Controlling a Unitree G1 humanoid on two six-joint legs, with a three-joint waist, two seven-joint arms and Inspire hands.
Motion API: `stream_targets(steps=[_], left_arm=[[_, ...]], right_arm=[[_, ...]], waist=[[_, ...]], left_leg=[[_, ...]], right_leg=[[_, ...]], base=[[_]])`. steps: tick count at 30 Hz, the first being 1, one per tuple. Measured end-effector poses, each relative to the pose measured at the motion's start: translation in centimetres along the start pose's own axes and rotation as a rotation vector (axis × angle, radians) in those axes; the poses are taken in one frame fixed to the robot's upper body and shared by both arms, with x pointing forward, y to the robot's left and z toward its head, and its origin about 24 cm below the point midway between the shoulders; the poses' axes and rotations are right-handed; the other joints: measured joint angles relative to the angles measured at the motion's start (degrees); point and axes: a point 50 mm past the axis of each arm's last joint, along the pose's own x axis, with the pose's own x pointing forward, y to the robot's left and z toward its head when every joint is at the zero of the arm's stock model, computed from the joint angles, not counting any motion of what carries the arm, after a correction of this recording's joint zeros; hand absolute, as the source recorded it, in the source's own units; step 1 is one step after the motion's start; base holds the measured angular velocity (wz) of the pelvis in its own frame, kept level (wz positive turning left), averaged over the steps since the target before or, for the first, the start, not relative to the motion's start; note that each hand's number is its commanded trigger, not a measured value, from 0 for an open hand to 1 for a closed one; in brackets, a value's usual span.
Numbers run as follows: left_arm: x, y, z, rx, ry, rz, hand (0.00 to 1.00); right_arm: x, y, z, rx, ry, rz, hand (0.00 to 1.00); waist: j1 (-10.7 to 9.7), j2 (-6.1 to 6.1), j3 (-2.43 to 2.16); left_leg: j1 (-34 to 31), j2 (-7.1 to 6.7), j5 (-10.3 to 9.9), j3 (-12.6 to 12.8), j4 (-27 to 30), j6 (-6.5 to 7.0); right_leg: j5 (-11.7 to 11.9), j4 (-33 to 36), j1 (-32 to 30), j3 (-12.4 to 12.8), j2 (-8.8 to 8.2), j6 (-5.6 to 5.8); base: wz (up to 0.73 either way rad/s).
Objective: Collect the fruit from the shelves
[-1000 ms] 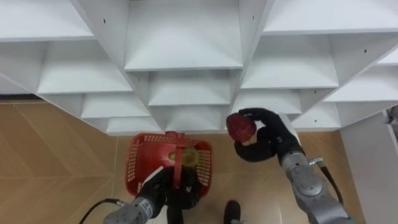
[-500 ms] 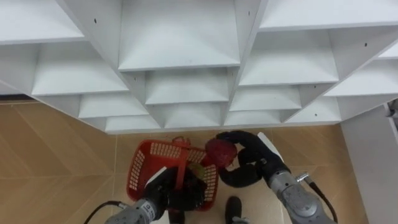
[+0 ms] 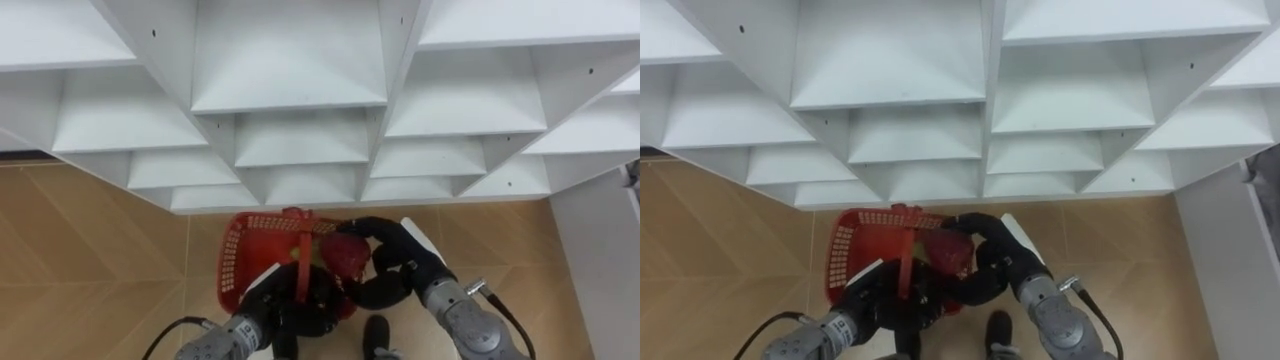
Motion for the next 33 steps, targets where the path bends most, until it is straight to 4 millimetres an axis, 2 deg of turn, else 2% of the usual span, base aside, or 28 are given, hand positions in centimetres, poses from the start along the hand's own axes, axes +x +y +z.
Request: stream_targets(steps=[15,16,17,18,33], left_arm=[[0.14,-0.16,0.15,0.016,0.002,-0.018,1.00],[0.17,-0.14,0.21,0.017,0.001,-0.018,1.00],[0.19,-0.11,0.28,0.018,-0.001,-0.018,1.00],[0.21,-0.10,0.31,0.019,-0.002,-0.018,1.00],[0.26,0.00,0.79,0.019,-0.020,-0.013,1.00]], right_arm=[[0.24,0.01,0.09,-0.007,0.005,0.015,1.00],[0.29,0.02,0.16,-0.009,0.004,0.016,0.56],[0.32,0.00,0.20,-0.010,0.003,0.015,0.20],[0.35,-0.02,0.24,-0.011,0.001,0.015,0.00],[0.68,-0.30,0.25,-0.030,0.009,0.017,0.00]], waist=[[0.0,0.31,0.21],[-0.1,0.33,0.22],[-0.1,0.32,0.23],[-0.1,0.32,0.23],[0.2,0.04,0.40]], left_leg=[[-2.1,0.04,0.0,-0.1,0.2,0.02],[-2.2,0.04,0.0,-0.1,0.2,0.02],[-2.2,0.03,0.0,-0.1,0.2,0.02],[-2.2,0.03,0.0,-0.1,0.2,0.02],[-2.6,0.02,-0.1,-0.1,0.4,0.06]], right_leg=[[0.0,0.0,-1.9,-0.6,-0.03,0.00],[0.0,0.0,-2.0,-0.6,-0.04,0.01],[-0.1,0.0,-2.0,-0.6,-0.04,0.02],[-0.1,0.1,-2.0,-0.6,-0.05,0.03],[-0.1,0.3,-2.5,-0.4,-0.11,0.05]], base=[[0.00],[0.00],[0.00],[0.00],[0.00]])
